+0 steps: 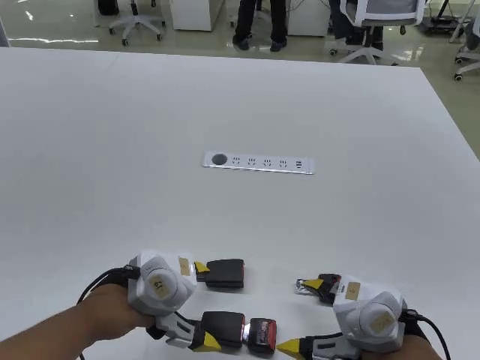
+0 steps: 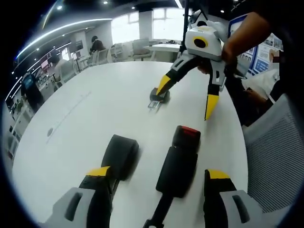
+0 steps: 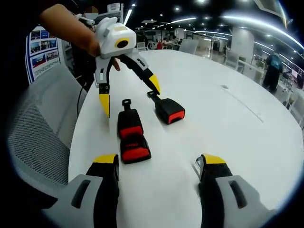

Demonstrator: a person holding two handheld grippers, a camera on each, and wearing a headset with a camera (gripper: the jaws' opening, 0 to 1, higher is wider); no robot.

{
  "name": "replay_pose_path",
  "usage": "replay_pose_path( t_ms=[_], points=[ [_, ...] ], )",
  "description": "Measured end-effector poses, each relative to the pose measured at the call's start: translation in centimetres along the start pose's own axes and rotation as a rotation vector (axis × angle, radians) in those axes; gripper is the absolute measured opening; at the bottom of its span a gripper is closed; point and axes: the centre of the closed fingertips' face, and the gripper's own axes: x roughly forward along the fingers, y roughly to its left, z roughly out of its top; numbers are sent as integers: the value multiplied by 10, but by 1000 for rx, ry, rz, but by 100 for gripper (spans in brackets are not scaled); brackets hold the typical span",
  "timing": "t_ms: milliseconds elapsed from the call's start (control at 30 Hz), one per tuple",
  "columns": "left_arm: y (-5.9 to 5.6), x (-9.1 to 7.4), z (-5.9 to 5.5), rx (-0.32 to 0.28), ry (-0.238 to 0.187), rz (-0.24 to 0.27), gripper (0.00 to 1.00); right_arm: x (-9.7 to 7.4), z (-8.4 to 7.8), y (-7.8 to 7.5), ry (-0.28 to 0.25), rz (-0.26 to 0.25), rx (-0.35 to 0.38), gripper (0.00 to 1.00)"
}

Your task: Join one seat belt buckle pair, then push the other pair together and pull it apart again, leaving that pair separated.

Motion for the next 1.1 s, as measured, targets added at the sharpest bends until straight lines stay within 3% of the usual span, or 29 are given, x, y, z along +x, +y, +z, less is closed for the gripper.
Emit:
replay_pose_path(
  t_ms=[167, 367, 600, 1033, 1100],
  points=[
    [6, -5, 8, -22, -23, 13, 82, -8, 1, -16, -6, -17, -2, 69],
    [22, -9, 14, -39, -44, 37, 82, -20, 2, -36, 9, -30, -16, 72],
    [38, -8, 13, -23, -32, 45, 81, -28, -6, -60, 27, -31, -10, 73],
    [66, 1, 10, -8, -14, 31, 77, -28, -27, -79, 86, 7, 16, 73],
    [63, 5, 10, -3, -10, 25, 76, -24, -34, -80, 92, 23, 21, 73]
  ],
)
